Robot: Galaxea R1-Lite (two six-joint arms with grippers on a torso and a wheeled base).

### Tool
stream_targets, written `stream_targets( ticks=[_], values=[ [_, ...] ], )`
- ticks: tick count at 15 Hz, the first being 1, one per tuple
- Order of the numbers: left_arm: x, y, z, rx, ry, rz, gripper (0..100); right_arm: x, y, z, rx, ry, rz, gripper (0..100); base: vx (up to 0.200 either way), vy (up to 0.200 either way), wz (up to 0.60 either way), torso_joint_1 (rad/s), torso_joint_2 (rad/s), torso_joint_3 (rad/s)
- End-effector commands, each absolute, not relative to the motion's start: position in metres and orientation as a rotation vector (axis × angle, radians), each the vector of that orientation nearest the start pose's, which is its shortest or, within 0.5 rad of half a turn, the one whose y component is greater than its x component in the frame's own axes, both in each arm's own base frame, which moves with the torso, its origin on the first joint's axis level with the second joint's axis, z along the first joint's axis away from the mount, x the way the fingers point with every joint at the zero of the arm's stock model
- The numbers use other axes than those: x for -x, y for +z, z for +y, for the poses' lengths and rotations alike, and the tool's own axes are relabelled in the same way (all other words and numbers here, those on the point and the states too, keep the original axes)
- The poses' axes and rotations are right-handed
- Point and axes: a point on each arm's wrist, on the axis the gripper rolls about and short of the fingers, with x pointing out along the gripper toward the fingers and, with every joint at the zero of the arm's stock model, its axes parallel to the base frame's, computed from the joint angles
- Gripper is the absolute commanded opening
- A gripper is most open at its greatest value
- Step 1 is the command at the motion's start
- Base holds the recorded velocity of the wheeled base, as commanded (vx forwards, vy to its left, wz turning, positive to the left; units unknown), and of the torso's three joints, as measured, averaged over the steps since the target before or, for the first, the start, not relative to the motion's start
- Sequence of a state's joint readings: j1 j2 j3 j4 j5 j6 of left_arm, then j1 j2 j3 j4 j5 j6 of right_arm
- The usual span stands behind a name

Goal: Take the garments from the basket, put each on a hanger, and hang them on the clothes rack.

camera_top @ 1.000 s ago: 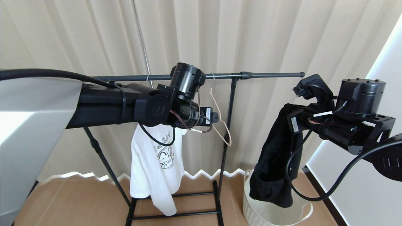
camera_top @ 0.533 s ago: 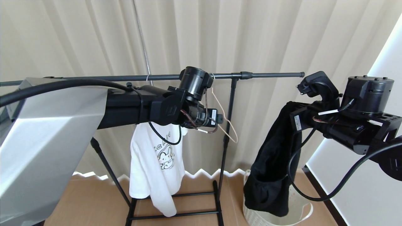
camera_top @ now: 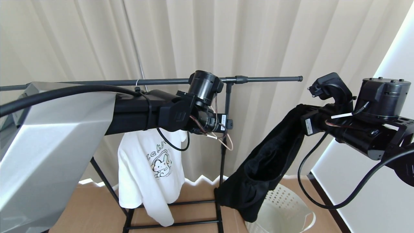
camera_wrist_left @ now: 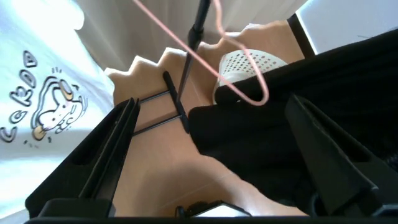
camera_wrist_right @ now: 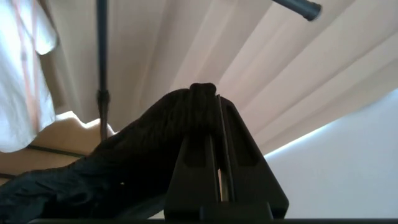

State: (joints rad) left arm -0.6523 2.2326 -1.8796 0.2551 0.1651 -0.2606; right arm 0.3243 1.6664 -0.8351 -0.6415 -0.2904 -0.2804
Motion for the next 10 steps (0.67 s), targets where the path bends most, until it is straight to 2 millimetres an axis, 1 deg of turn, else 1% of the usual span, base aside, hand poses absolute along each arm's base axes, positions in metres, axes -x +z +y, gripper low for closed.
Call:
stream_targets(
  ticks=[1,3,8,9,10],
  values=[
    [-0.369,0.188,-0.274,0.021,-0.385,0.613,100,-0.287,0.201,0.09,0.338,0.061,0.177,0,0.0,0.0,0.0,0.0,0.0,0.0],
    [-0.373,0.185,-0.276,0.038,-0.38,0.594,100,-0.287,0.202,0.09,0.338,0.06,0.172,0,0.0,0.0,0.0,0.0,0.0,0.0],
    [-0.396,0.164,-0.289,0.048,-0.319,0.566,100,-0.288,0.201,0.09,0.338,0.06,0.175,0,0.0,0.0,0.0,0.0,0.0,0.0],
    [-0.399,0.151,-0.292,0.056,-0.307,0.59,100,-0.288,0.201,0.09,0.339,0.061,0.177,0,0.0,0.0,0.0,0.0,0.0,0.0],
    [-0.4,0.149,-0.292,0.054,-0.306,0.594,100,-0.288,0.201,0.09,0.339,0.061,0.177,0,0.0,0.0,0.0,0.0,0.0,0.0]
  ],
)
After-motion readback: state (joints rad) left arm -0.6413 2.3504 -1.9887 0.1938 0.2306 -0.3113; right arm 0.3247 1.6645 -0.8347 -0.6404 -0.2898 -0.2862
